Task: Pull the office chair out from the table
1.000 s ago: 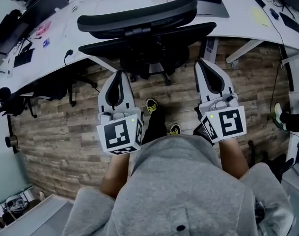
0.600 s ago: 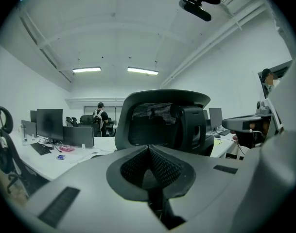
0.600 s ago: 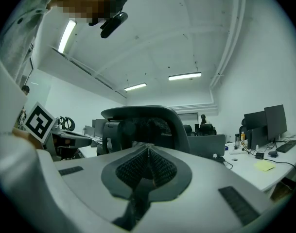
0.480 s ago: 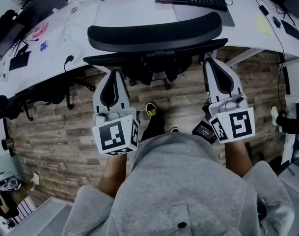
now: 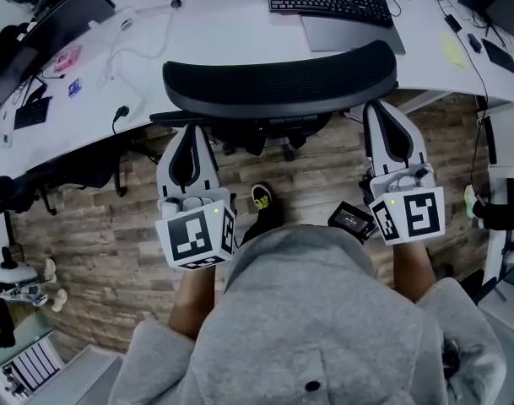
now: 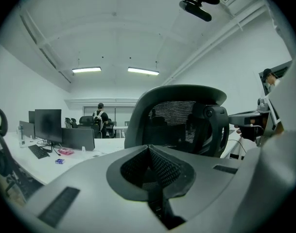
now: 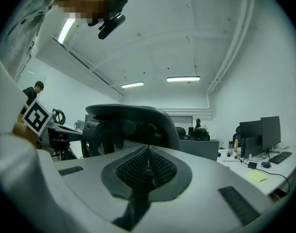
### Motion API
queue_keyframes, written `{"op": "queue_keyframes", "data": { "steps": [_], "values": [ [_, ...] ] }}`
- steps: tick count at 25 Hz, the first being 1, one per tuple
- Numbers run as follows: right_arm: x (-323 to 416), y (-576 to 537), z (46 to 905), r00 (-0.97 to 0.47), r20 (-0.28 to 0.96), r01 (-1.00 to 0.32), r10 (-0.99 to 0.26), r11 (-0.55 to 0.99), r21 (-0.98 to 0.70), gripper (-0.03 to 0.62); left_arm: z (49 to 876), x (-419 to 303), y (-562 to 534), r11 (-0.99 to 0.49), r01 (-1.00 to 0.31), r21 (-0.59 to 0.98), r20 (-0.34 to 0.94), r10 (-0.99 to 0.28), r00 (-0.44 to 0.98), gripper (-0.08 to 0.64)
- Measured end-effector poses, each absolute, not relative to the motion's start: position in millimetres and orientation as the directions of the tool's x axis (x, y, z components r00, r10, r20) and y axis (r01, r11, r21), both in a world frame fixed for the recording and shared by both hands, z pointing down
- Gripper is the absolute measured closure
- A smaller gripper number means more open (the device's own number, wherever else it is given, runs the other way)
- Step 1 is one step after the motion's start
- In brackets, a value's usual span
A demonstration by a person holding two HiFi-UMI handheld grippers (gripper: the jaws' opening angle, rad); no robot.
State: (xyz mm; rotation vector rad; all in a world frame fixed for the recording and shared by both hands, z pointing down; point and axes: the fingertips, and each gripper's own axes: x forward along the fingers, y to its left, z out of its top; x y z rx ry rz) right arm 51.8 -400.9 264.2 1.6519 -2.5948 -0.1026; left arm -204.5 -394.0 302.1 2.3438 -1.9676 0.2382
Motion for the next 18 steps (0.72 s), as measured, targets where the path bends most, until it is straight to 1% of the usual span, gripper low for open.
{"op": "queue_keyframes", "data": {
  "steps": [5, 8, 12, 13, 15, 16, 17, 18],
  "values": [
    [68.2, -414.7, 268.2, -0.391, 0.042, -0.906, -0.919, 0.393, 0.156, 0.563, 304.3, -221.8, -405.0, -0.176, -0.980, -0.093, 0.178, -0.971, 0.158, 0.549],
    [73.4, -417.6, 274.3, -0.399, 0.074, -0.889, -0.914, 0.405, 0.215, 0.563, 311.4, -232.9, -406.9, -0.220, -0.956, -0.193, 0.218, -0.960, 0.177, 0.548],
    [78.9, -421.7, 284.7, -0.439, 0.196, -0.798, -0.877, 0.481, 0.364, 0.560, 318.9, -243.3, -413.9, -0.333, -0.878, -0.344, 0.282, -0.928, 0.242, 0.545],
    [81.1, -423.5, 287.6, -0.444, 0.229, -0.773, -0.866, 0.500, 0.391, 0.549, 321.2, -247.1, -416.1, -0.358, -0.858, -0.368, 0.303, -0.919, 0.253, 0.536],
    [84.0, -426.6, 293.9, -0.460, 0.298, -0.724, -0.836, 0.548, 0.420, 0.432, 326.3, -250.9, -419.2, -0.413, -0.819, -0.398, 0.353, -0.893, 0.279, 0.471],
    [84.7, -427.7, 297.7, -0.468, 0.334, -0.696, -0.818, 0.574, 0.432, 0.409, 329.5, -250.5, -419.6, -0.446, -0.796, -0.410, 0.381, -0.876, 0.295, 0.430],
    [85.2, -428.6, 301.9, -0.472, 0.368, -0.666, -0.801, 0.597, 0.448, 0.400, 333.3, -249.4, -419.4, -0.482, -0.768, -0.421, 0.415, -0.856, 0.310, 0.381],
    [85.4, -429.6, 306.6, -0.471, 0.399, -0.636, -0.786, 0.617, 0.464, 0.395, 337.6, -248.1, -419.3, -0.518, -0.738, -0.432, 0.450, -0.833, 0.321, 0.347]
  ]
}}
